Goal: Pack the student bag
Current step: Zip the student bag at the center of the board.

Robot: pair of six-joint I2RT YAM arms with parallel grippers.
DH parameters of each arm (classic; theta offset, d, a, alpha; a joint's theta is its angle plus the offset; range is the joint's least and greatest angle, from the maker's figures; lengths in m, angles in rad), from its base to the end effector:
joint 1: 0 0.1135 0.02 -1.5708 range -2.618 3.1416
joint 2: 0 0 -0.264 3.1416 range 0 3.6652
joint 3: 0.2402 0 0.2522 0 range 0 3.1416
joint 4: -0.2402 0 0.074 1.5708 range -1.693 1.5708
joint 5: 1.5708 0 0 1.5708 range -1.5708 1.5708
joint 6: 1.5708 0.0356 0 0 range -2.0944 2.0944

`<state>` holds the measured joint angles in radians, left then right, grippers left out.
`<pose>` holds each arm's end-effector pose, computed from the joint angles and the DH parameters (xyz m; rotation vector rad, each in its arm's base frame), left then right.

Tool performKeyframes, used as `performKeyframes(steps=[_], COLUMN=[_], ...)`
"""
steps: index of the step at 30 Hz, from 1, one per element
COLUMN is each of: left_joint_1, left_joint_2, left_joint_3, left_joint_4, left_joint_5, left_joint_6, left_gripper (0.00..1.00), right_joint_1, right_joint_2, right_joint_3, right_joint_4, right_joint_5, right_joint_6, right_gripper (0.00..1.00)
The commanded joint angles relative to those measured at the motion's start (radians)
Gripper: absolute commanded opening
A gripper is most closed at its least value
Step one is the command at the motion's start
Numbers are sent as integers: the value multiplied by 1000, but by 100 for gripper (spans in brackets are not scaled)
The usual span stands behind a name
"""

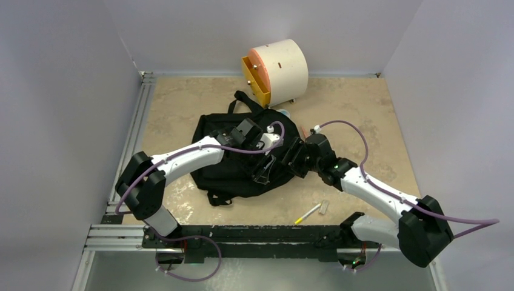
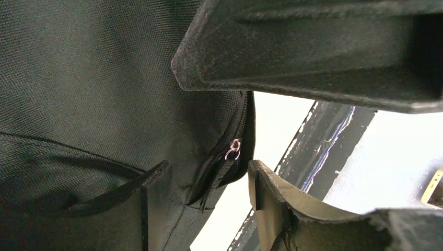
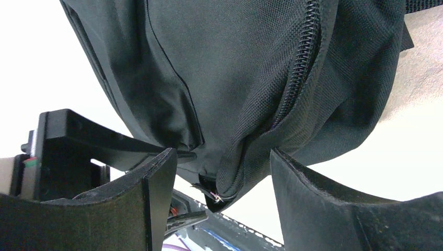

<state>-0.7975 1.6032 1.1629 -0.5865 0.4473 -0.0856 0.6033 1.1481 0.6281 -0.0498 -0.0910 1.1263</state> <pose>0.2199 -0.2474 0.2365 1.1036 2.4758 -0.8787 0.2009 0.1424 0.2256 0.5508 2.2844 1.0471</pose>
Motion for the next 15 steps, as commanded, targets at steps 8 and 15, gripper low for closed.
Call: performKeyframes(steps=[8, 15], left_joint_1=[6, 7], left_joint_2=[4, -7], left_joint_3=[-43, -82], left_joint_4=[10, 14], left_joint_5=[84, 102], left_joint_6=[49, 30], left_gripper=[55, 50], right_joint_1=[3, 4], right_joint_2=[-25, -24], right_joint_3=[-9, -10], right_joint_4=[29, 34], right_joint_5=[27, 24], right_joint_6=[16, 16], right_gripper=[68, 67])
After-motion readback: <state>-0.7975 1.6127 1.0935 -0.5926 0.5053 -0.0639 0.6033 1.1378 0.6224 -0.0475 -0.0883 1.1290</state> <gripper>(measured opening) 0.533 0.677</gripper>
